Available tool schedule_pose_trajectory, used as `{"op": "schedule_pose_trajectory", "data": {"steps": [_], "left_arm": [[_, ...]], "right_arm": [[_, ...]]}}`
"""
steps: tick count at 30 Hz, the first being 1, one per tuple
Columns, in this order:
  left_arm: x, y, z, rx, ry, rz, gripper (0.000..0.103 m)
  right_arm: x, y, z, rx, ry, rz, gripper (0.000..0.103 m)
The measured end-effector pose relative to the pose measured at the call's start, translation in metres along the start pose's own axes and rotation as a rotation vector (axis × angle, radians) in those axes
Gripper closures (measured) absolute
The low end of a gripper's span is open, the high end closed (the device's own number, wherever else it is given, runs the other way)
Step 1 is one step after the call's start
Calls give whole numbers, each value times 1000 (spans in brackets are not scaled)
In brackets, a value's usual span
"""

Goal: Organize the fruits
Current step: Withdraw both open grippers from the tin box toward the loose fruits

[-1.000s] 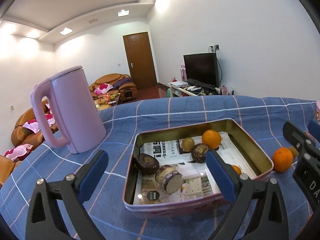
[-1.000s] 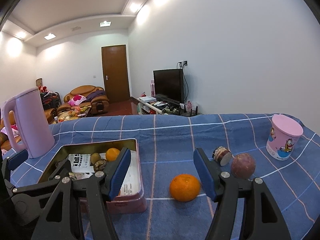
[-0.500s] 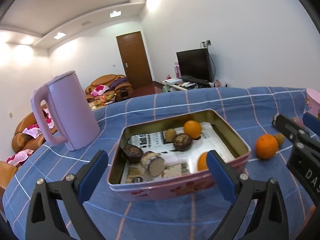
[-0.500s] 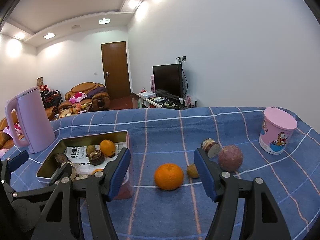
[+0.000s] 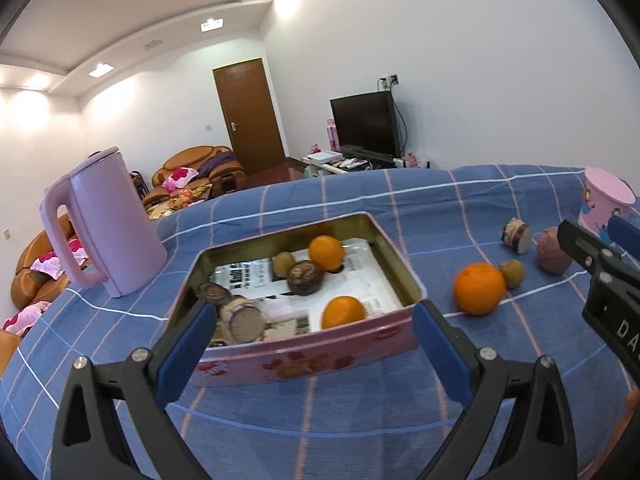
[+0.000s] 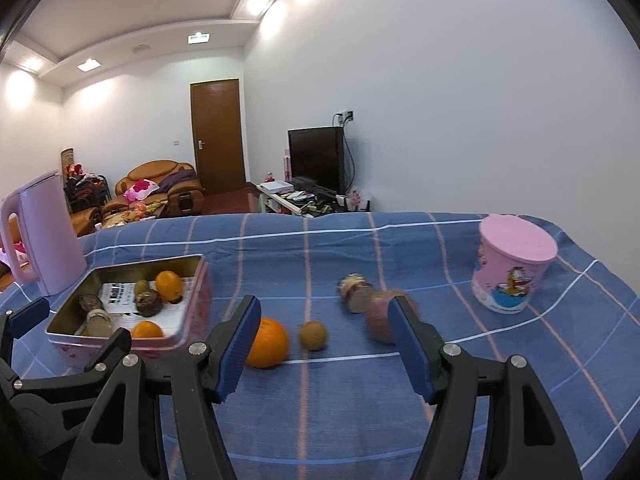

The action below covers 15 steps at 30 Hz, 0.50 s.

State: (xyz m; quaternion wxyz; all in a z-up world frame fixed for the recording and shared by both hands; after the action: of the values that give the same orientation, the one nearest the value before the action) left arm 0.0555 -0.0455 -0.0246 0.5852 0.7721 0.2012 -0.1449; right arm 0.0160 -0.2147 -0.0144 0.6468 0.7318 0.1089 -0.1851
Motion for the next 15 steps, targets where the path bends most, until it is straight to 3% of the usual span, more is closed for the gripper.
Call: {"op": "schedule_pose_trajectory", "data": {"steps": [15], "left_arm": [[-16, 4, 56, 29, -107, -22, 2]], "right_arm": [[-8, 2, 57, 3, -52, 0, 35]]}}
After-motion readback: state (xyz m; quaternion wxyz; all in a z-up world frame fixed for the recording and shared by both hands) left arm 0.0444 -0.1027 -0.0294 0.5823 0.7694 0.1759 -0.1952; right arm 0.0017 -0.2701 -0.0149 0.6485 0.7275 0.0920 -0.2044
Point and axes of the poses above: each gripper's, at about its wrist camera, not at the fingertips, and x roughly the way its jaws point, z to its right, y to its top, the point moved 7 cm from there along x, roughly the way its jaws point, and after that the axes turned 9 degrees about y, right-handed, at the moved point
